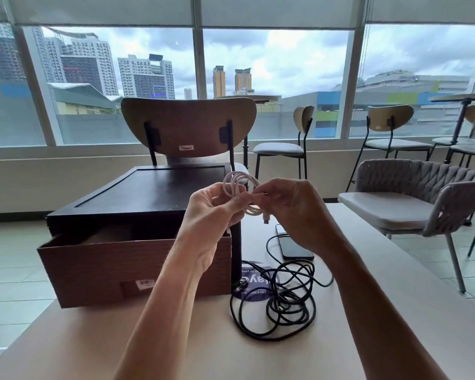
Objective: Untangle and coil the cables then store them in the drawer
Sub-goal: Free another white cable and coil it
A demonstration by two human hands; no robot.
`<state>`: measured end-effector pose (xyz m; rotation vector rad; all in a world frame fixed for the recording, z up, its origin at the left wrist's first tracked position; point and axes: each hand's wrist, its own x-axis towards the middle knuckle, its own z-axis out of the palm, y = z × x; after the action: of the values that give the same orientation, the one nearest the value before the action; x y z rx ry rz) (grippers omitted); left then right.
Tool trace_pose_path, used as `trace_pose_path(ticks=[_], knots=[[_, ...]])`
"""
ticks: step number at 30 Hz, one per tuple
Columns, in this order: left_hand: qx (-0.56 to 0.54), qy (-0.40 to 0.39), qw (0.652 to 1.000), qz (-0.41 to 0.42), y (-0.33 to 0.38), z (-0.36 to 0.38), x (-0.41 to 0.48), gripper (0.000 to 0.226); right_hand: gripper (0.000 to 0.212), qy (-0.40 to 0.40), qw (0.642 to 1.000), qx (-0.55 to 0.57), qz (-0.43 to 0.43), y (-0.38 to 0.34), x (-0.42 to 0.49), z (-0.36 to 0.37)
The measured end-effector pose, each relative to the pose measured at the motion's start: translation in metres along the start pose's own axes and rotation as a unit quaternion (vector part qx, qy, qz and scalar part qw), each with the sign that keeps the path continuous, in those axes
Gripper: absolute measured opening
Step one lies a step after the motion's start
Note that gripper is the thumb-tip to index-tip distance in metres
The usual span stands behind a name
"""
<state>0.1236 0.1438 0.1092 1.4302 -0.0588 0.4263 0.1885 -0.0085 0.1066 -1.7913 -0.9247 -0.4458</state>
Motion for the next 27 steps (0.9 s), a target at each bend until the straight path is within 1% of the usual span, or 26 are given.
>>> trace_pose_path(ticks=[3, 5, 7, 10, 12, 14, 17, 19, 22, 25, 27], knots=[[-0.052, 0.042, 0.998, -0.010, 0.001, -0.003, 0.003, 0.006, 0.003, 0.003, 1.000, 0.001, -0.001, -0.002, -0.001, -0.004], [-0.106, 0.072, 0.991, -0.025, 0.001, -0.005, 0.005, 0.007, 0.002, -0.012, 1.000, -0.009, -0.004, -0.004, -0.001, -0.007], [-0.130, 0.097, 0.986, -0.033, 0.000, -0.005, 0.005, 0.010, 0.004, -0.032, 0.999, -0.035, -0.022, -0.005, -0.002, -0.008], [-0.100, 0.121, 0.987, -0.016, 0.001, -0.005, 0.002, 0.023, 0.008, -0.092, 0.995, -0.044, -0.022, -0.013, -0.005, -0.013], [-0.065, 0.114, 0.991, 0.014, 0.004, -0.005, 0.000, 0.024, 0.012, -0.119, 0.993, -0.022, -0.005, -0.020, -0.006, -0.022], [-0.041, 0.112, 0.992, 0.052, 0.011, -0.007, -0.003, 0.018, 0.012, -0.116, 0.993, 0.032, -0.007, -0.029, -0.008, -0.035], [-0.022, 0.118, 0.989, 0.086, 0.026, -0.019, -0.008, 0.015, 0.010, -0.065, 0.989, 0.131, -0.024, -0.040, -0.011, -0.050], [-0.002, 0.095, 0.991, 0.091, 0.032, -0.028, -0.015, 0.014, 0.006, -0.036, 0.987, 0.153, -0.018, -0.046, -0.014, -0.058], [0.056, 0.031, 0.995, 0.078, 0.037, -0.037, -0.029, 0.014, 0.015, -0.026, 0.988, 0.150, -0.017, -0.055, -0.020, -0.065], [0.156, -0.083, 0.984, 0.019, 0.031, -0.053, -0.044, 0.020, 0.013, -0.039, 0.988, 0.151, 0.010, -0.051, -0.024, -0.065], [0.220, -0.133, 0.966, -0.038, 0.014, -0.066, -0.054, 0.016, 0.020, -0.040, 0.989, 0.137, 0.041, -0.037, -0.026, -0.060]])
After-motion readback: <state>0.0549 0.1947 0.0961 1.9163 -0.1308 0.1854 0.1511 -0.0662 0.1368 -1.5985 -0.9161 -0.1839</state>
